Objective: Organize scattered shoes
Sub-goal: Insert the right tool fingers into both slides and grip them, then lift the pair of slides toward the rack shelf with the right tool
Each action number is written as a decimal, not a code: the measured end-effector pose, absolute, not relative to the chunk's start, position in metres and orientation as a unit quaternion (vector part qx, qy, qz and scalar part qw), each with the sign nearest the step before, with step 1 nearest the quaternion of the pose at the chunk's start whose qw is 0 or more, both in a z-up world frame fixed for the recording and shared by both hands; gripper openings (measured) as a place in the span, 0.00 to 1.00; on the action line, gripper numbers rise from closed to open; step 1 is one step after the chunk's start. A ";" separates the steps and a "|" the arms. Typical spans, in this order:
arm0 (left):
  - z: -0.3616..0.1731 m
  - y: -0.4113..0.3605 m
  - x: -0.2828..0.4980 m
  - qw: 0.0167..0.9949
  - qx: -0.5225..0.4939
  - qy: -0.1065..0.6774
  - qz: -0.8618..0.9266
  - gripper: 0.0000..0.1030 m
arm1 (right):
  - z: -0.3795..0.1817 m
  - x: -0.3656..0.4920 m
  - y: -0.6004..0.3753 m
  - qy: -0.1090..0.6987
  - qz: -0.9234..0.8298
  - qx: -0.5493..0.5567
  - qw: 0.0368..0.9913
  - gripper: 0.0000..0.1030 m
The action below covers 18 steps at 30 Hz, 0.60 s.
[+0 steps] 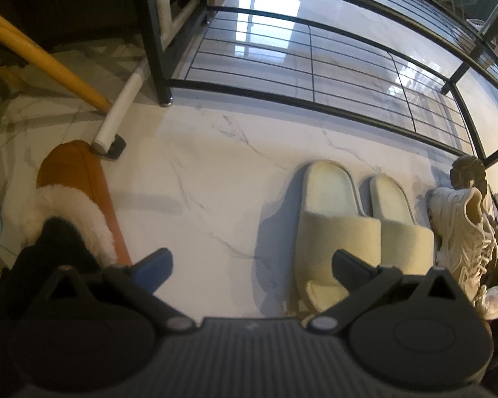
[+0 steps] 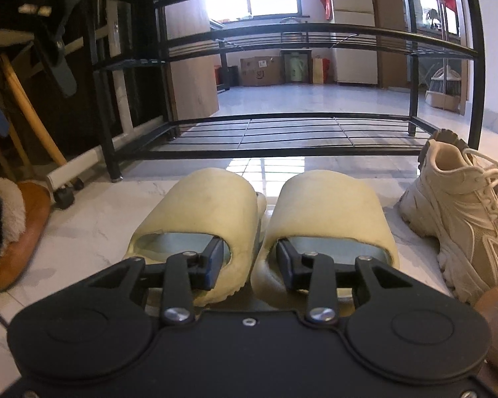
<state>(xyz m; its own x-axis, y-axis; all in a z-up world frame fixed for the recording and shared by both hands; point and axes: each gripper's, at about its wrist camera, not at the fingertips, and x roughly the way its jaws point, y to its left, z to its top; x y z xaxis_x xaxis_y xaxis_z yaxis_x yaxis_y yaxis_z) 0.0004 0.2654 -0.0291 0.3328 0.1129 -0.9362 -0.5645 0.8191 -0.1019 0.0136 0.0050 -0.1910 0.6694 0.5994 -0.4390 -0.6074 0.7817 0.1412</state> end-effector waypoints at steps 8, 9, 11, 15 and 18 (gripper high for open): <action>-0.028 0.263 0.000 0.791 -0.204 0.537 0.211 0.99 | -0.212 0.002 -0.004 0.243 0.328 -0.056 0.911 0.35; -0.027 0.263 -0.001 0.792 -0.201 0.536 0.212 0.99 | -0.212 0.001 -0.003 0.240 0.329 -0.061 0.911 0.35; -0.028 0.264 -0.001 0.791 -0.202 0.536 0.214 0.99 | -0.210 -0.001 -0.001 0.232 0.332 -0.066 0.912 0.35; -0.030 0.268 -0.001 0.785 -0.215 0.538 0.219 0.99 | -0.195 -0.003 0.000 0.209 0.339 -0.056 0.915 0.34; -0.028 0.266 -0.001 0.787 -0.212 0.536 0.218 0.99 | -0.183 -0.003 -0.005 0.199 0.340 -0.036 0.918 0.34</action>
<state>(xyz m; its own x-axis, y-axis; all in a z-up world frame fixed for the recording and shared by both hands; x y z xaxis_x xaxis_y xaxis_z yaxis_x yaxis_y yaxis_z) -0.0009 0.2661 -0.0280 0.3294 0.1161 -0.9370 -0.5704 0.8153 -0.0995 -0.0030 -0.0046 -0.1830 0.6894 0.6100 -0.3907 -0.6386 0.7664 0.0697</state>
